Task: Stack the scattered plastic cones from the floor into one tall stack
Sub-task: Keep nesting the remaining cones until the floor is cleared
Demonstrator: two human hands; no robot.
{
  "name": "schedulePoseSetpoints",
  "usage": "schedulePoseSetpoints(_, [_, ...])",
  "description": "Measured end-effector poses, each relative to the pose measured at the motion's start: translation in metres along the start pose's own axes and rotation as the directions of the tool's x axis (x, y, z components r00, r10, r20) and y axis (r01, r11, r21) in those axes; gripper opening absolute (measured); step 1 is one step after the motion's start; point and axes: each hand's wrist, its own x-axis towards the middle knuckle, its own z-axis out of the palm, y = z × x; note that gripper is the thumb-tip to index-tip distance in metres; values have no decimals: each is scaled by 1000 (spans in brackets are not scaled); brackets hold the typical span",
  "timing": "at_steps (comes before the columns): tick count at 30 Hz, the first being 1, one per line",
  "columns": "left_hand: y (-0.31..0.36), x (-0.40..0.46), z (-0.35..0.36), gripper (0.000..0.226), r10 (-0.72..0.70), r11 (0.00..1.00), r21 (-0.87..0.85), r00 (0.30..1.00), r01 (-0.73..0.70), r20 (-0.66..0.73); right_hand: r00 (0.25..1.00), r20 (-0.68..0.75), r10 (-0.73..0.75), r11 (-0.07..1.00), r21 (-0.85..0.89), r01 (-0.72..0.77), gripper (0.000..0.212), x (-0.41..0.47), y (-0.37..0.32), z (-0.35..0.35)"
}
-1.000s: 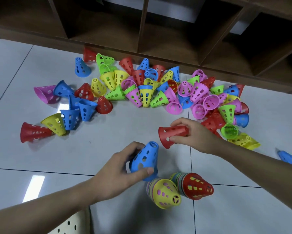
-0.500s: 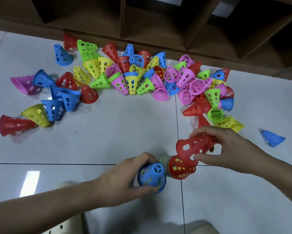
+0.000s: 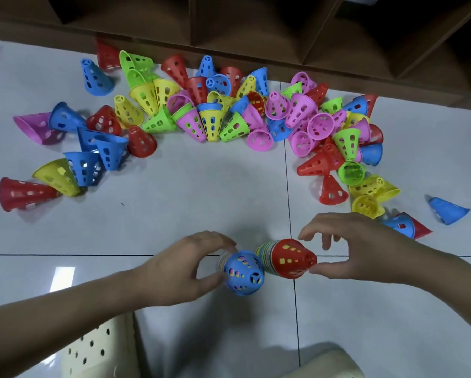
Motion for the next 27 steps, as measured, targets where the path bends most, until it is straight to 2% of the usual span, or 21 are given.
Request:
schedulePoseSetpoints(5, [-29, -5, -27, 37, -124, 989, 70, 988, 131, -95, 1000, -12, -19, 999, 48, 19, 32, 26, -5, -4])
schedulePoseSetpoints(10, [-79, -24, -69, 34, -271, 924, 192, 919, 331, -285, 999, -23, -27, 979, 202, 31, 22, 99, -24, 4])
schedulePoseSetpoints(12, [-103, -36, -87, 38, -282, 841, 359, 895, 404, -345, 999, -29, -44, 962, 268, 50, 21, 138, -32, 15])
schedulePoseSetpoints(14, [-126, -49, -103, 53, -302, 699, 514, 857, 497, -419, 999, -38, -36, 941, 335, 47, 21, 177, -40, 29])
schedulePoseSetpoints(18, [-157, -63, -133, 79, -418, 563, 463, 719, 684, -555, 999, -38, -25, 883, 468, 39, 28, 243, -62, 52])
schedulePoseSetpoints(20, [-171, -68, -147, 88, -445, 540, 473, 714, 696, -541, 997, -42, -70, 917, 391, 81, 36, 274, -72, 60])
schedulePoseSetpoints(23, [-186, -71, -164, 97, -450, 532, 545, 762, 648, -466, 979, -97, -178, 962, 191, 193, 50, 320, -86, 65])
schedulePoseSetpoints(27, [-193, -66, -182, 98, -388, 512, 642, 821, 570, -419, 946, -130, -296, 955, -49, 292, 68, 365, -106, 73])
